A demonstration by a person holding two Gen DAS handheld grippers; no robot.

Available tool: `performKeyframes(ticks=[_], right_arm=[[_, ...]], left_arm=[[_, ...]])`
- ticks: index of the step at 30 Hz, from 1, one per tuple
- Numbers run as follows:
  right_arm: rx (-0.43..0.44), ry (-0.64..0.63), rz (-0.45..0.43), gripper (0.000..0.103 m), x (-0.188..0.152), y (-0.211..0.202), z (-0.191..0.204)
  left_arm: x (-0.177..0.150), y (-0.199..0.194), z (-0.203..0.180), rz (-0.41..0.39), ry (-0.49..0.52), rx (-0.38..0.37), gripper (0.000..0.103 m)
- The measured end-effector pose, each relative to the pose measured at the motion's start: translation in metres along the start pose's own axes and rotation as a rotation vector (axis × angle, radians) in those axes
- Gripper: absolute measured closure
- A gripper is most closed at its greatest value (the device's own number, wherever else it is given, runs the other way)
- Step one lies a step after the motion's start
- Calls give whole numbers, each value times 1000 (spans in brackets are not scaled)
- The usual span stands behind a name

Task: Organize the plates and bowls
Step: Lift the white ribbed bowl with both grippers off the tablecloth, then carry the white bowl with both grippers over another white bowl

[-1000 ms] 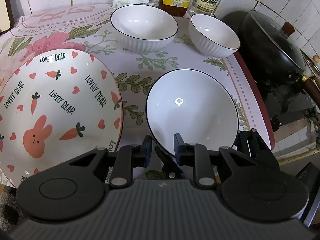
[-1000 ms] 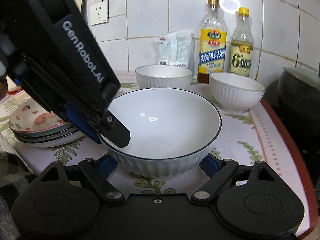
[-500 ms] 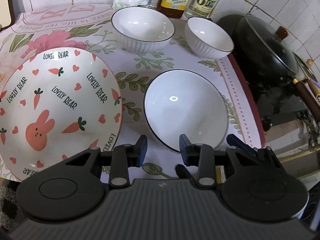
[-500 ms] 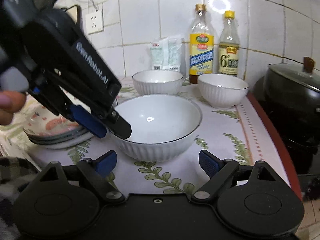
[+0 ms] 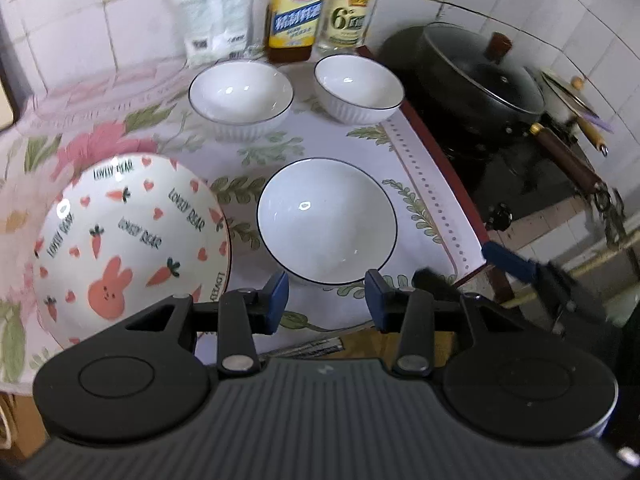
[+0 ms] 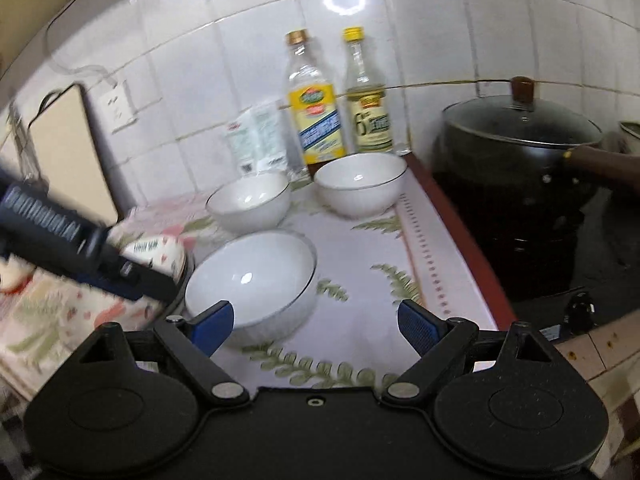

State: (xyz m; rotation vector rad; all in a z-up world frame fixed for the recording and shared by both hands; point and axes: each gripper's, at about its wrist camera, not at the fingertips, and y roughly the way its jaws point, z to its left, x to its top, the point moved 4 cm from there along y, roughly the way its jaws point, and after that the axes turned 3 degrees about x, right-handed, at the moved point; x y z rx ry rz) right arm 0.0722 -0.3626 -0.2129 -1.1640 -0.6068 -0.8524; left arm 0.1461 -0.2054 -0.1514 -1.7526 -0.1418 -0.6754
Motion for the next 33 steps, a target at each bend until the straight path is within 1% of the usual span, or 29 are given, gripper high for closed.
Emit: performKeyframes(ticks=[2, 5, 7, 11, 14, 19, 22, 25, 27, 30, 33], right_arm=[[20, 16, 15, 11, 11, -3, -1], [29, 22, -4, 11, 28, -13, 0], [40, 32, -5, 11, 39, -17, -1], [66, 93, -2, 11, 60, -19, -9], [57, 106, -18, 11, 76, -19, -14], [39, 97, -51, 11, 99, -15, -20], [36, 97, -73, 11, 114, -6, -24], [61, 110, -85, 12, 125, 8, -28], [87, 146, -67, 15, 129, 23, -34], [114, 237, -22, 19, 133, 52, -49], [133, 330, 26, 23, 133, 85, -67]], left_arm=[[-1, -4, -2, -2, 18, 7, 62], [2, -9, -6, -5, 32, 7, 62], [5, -12, -8, -11, 32, 13, 59], [17, -9, -15, -10, 20, 7, 57], [27, -6, -21, -24, 25, 17, 56], [47, 3, -29, -37, 15, 7, 55], [59, 10, -26, -65, -9, 4, 55], [73, 20, -21, -89, -53, -8, 55], [83, 31, -17, -105, -96, -15, 56], [98, 51, -9, -116, -167, -13, 56], [111, 73, -2, -109, -227, -5, 56]])
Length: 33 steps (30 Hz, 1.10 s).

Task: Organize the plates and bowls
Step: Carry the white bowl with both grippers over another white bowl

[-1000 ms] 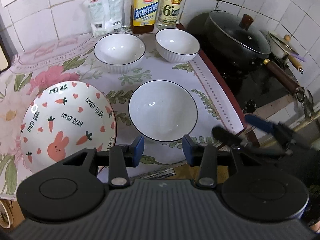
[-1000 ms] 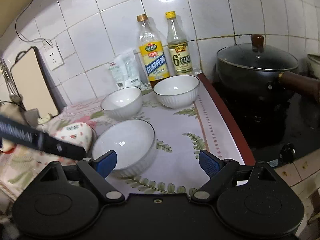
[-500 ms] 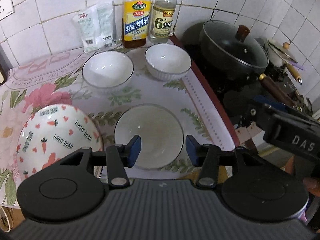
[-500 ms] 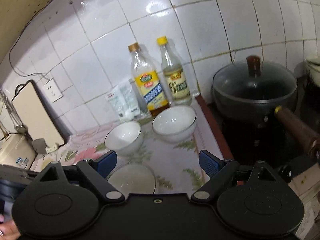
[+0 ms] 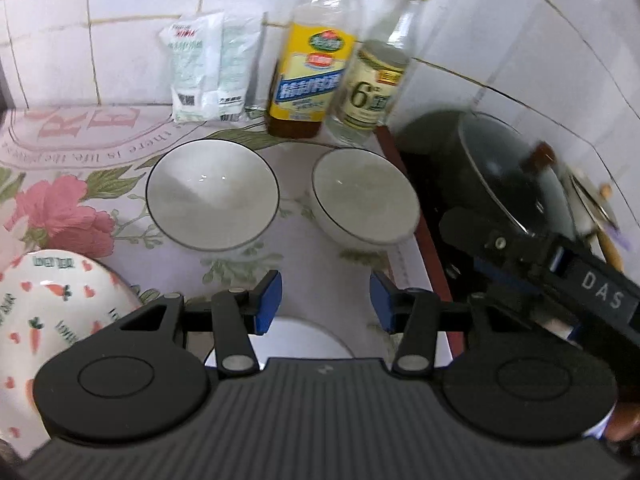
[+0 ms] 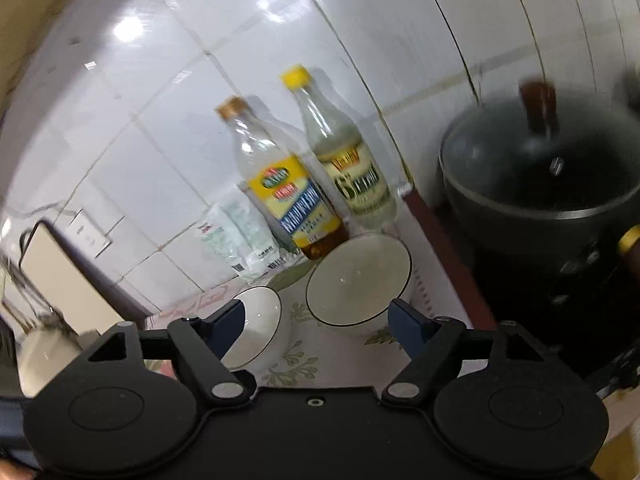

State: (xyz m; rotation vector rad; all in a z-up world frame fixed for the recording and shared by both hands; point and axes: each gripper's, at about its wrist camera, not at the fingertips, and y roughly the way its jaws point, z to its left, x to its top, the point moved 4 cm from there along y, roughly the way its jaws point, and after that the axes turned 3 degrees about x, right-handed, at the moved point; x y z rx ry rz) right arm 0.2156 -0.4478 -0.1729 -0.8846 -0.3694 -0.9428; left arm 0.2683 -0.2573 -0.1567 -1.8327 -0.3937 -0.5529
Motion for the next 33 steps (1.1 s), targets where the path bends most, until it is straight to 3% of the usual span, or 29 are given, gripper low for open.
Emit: performKeyframes(ticks=[6, 13, 19, 23, 26, 28, 30, 33], right_arm=[[-94, 82, 48, 34, 4, 47, -33], [-160, 102, 50, 48, -7, 80, -50], [-147, 163, 6, 50, -7, 90, -70], [-153, 196, 4, 59, -2, 97, -78], [-164, 203, 11, 73, 0, 103, -81], [-146, 219, 13, 80, 1, 105, -83], [-143, 217, 23, 82, 2, 108, -84], [-143, 222, 35, 83, 2, 113, -85]], left_arm=[[14, 42, 0, -18, -64, 40, 56], [13, 78, -5, 58, -126, 27, 59], [18, 93, -8, 67, -192, 31, 62], [21, 101, -6, 91, -254, 45, 62], [19, 107, -2, 102, -309, 24, 68], [18, 109, -2, 98, -324, 4, 78], [19, 111, -3, 95, -326, -10, 84], [20, 111, -7, 93, -306, 15, 85]])
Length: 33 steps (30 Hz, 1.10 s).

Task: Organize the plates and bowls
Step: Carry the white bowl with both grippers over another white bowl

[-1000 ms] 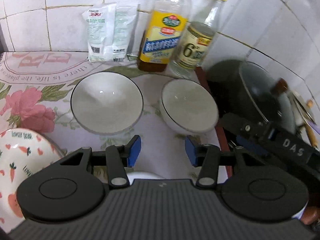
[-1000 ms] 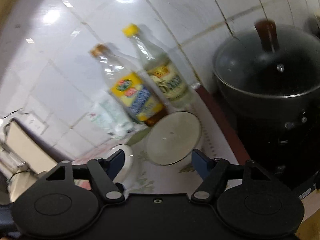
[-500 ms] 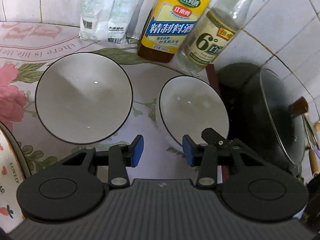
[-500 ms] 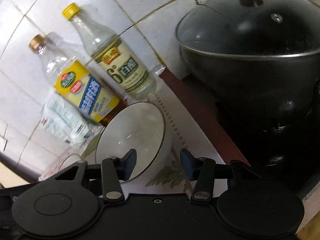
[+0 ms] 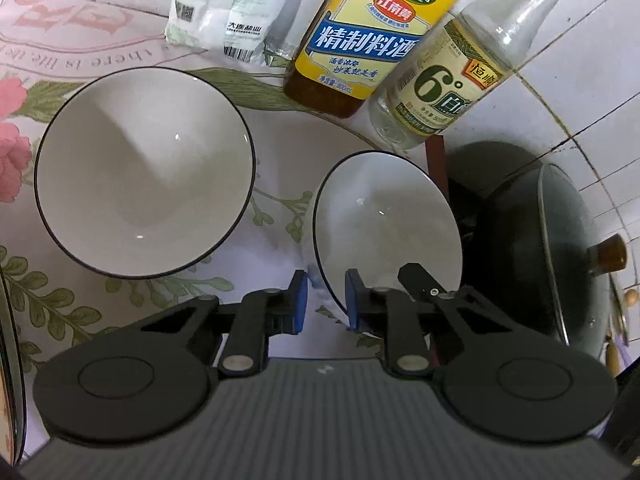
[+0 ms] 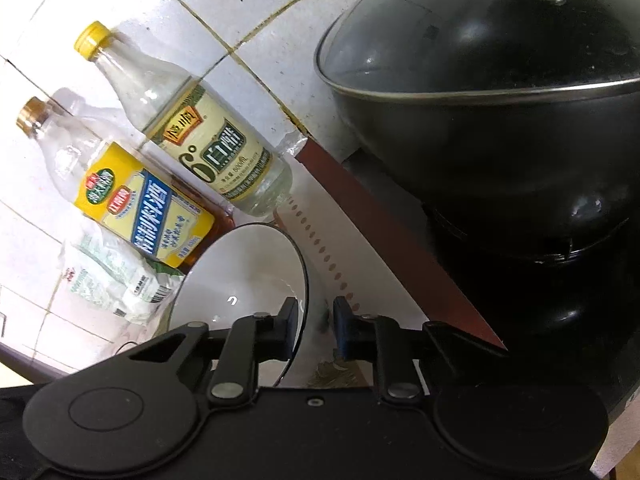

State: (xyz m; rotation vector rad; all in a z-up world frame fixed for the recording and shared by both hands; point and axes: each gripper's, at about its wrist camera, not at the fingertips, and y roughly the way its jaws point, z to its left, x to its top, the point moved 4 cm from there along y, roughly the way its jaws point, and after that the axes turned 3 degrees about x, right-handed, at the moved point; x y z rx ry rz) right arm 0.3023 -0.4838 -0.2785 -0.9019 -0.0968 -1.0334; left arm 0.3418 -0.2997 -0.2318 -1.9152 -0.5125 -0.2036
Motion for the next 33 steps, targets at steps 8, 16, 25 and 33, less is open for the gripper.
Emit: performKeyframes(ticks=[8, 16, 25, 33], right_arm=[[-37, -13, 51, 86, -9, -5, 2], [9, 18, 47, 86, -18, -40, 5], [50, 18, 55, 86, -36, -96, 14], [51, -23, 63, 86, -55, -134, 23]], left_arm=[[-6, -10, -8, 5, 120, 40, 88], [-25, -44, -10, -1, 247, 80, 89], [-47, -94, 2, 13, 326, 64, 88], [-62, -135, 18, 4, 354, 44, 88]])
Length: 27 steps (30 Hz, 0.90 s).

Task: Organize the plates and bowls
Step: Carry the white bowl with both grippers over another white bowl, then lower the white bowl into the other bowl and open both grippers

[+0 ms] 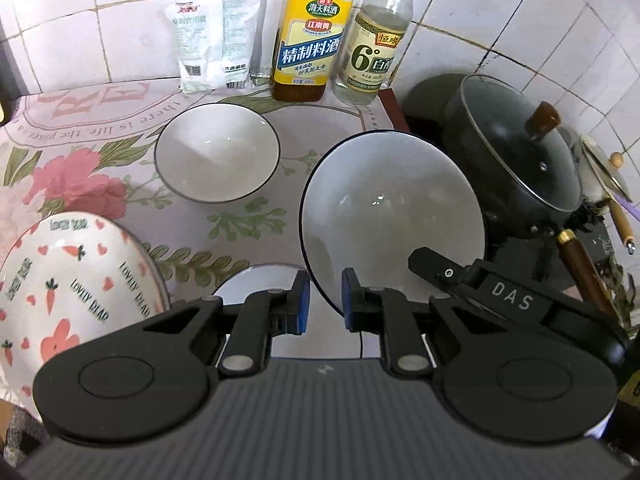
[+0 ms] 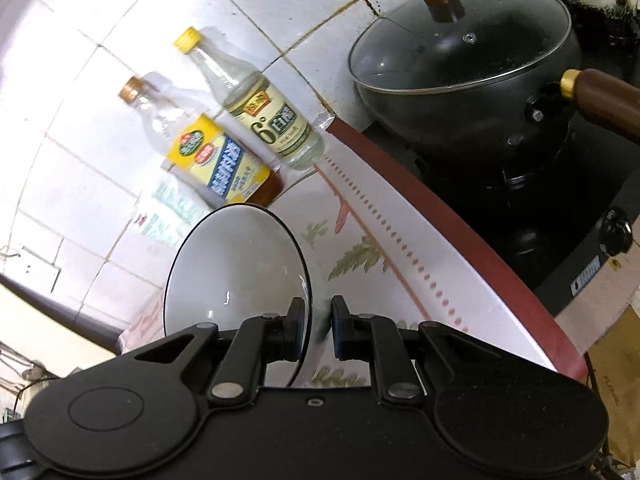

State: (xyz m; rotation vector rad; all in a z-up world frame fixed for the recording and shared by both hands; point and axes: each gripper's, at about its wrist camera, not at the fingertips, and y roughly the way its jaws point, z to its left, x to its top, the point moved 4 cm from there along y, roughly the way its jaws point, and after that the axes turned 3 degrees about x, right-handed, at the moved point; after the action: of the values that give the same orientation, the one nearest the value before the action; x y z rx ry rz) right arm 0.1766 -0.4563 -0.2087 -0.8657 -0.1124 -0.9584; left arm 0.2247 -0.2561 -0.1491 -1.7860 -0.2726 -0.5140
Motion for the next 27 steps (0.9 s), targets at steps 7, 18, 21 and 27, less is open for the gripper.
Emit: performKeyframes(ticks=[7, 18, 21, 27], right_arm=[[-11, -53, 22, 85, -22, -23, 7], [5, -43, 79, 85, -55, -32, 6], [-4, -53, 90, 85, -62, -30, 7], [-35, -103, 94, 84, -68, -26, 11]], left_arm=[[-23, -24, 8, -14, 45, 6, 88], [-44, -40, 24, -6, 42, 25, 88], [-49, -37, 29, 9, 38, 31, 88], [-54, -28, 40, 38, 14, 28, 89]])
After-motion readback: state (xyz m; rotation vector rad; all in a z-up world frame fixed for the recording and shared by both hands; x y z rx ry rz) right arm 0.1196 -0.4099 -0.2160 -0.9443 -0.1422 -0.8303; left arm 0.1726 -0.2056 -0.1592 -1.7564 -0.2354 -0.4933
